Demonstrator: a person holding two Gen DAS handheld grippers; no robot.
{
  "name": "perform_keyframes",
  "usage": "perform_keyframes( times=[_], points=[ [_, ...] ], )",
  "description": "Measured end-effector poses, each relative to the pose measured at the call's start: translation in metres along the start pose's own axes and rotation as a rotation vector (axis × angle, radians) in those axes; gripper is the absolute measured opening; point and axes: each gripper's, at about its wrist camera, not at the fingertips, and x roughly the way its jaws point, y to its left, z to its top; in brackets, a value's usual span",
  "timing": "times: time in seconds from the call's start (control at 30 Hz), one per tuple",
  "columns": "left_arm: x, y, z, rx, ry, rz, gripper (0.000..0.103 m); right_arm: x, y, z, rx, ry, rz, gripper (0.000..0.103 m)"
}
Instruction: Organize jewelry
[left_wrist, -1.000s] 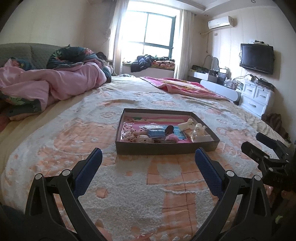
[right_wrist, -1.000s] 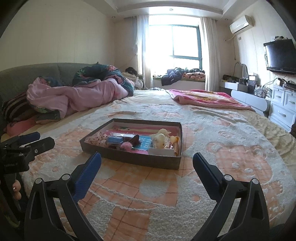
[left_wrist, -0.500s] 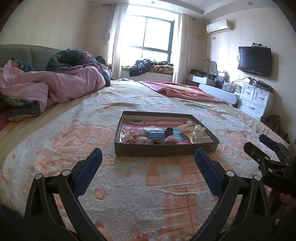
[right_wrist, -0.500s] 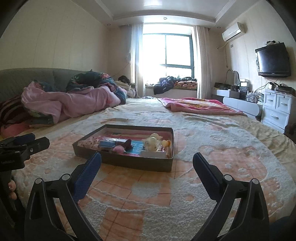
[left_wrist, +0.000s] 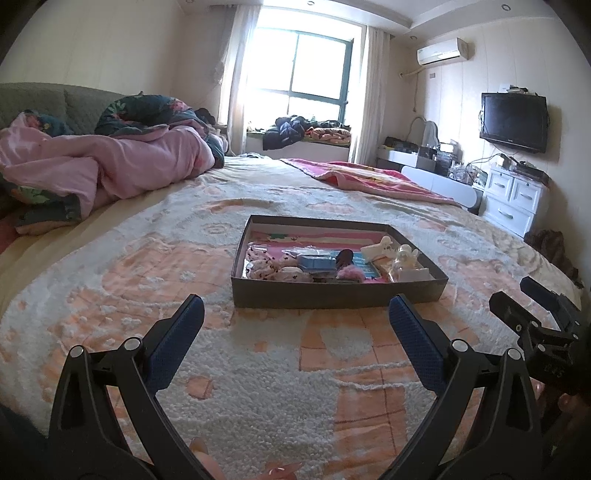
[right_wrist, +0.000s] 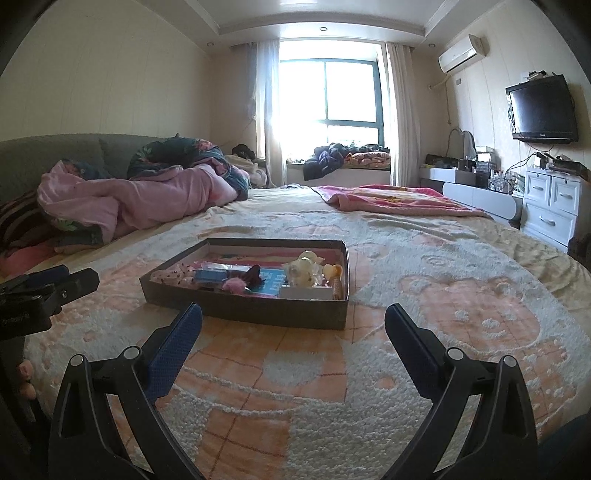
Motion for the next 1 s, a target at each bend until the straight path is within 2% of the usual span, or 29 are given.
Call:
perform_keyframes(
  times=[0.2,0.63,1.0],
  points=[
    [0.0029,0.0001,-0.0017,-0.006,0.001,0.002,0.092,0.0041,0.0001,-0.0044,0.010,0.004,-0.017,0.096],
    [0.0077,-0.0001,-0.0046,0.018,-0.029,0.019,0.092,0.0036,0.0048,-0.0080,-0.010,-0.079,-0.054,0.096],
    [0.0081,-0.0001,-0.0035,0.021,-0.032,0.016,0.092,0.0086,0.0027,-0.0078,-0.001,-0.059,-0.049,0.096]
  ],
)
